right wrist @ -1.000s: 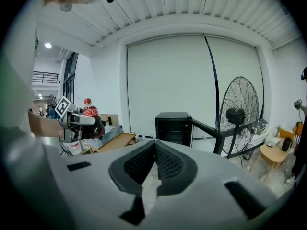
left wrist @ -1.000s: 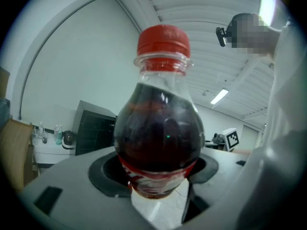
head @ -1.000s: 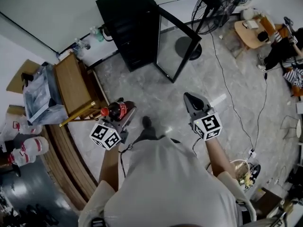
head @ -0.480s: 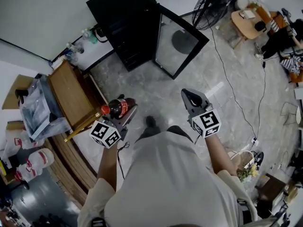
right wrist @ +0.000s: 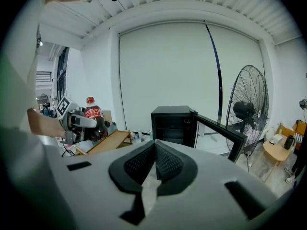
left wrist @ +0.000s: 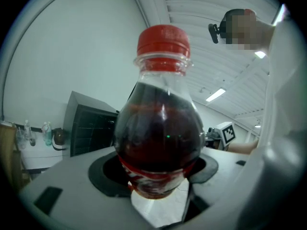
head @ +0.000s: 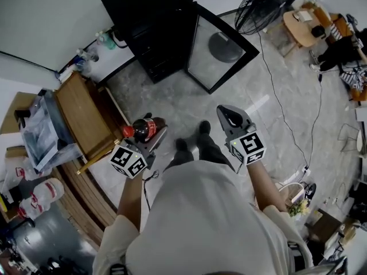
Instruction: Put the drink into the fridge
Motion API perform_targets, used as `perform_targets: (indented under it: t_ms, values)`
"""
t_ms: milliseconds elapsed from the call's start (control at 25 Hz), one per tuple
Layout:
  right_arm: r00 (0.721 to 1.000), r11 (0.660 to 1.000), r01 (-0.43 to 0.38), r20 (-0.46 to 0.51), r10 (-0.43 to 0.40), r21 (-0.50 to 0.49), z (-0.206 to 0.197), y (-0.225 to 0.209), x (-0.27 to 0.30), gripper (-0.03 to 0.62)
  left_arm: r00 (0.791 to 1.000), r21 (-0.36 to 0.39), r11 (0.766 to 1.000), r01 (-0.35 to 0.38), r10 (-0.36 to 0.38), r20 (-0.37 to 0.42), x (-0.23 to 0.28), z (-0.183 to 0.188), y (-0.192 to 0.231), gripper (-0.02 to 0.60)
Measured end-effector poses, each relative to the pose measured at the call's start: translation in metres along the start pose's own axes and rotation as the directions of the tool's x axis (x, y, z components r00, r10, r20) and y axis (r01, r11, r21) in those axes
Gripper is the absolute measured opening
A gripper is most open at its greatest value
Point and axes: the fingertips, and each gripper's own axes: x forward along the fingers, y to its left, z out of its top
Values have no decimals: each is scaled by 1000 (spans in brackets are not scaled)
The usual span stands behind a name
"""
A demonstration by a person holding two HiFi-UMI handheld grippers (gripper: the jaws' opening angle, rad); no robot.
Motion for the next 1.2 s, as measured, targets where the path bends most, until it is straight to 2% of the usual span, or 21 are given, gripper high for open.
perform_targets:
  t_ms: [440,760,1000,1200]
  values:
    - [994,993,-112,-4,112,-28,12,-71,57,-2,995,-37,994,-102,102,12,73,2,14,296]
    - [976,976,-219,-22,218,-20,0,-120,107,-2,973,-38,973,-229,230,29,128,5,46,296]
    - [960,960,-279,-25,279,-17,-11,-142,151,-2,959,-12,960,-281,281,36,163,2,79,296]
    - [951,951,-309,-32,308,-20,-19,-143,190,-2,960,-2,961,-277,277,40,182,-7,113,296]
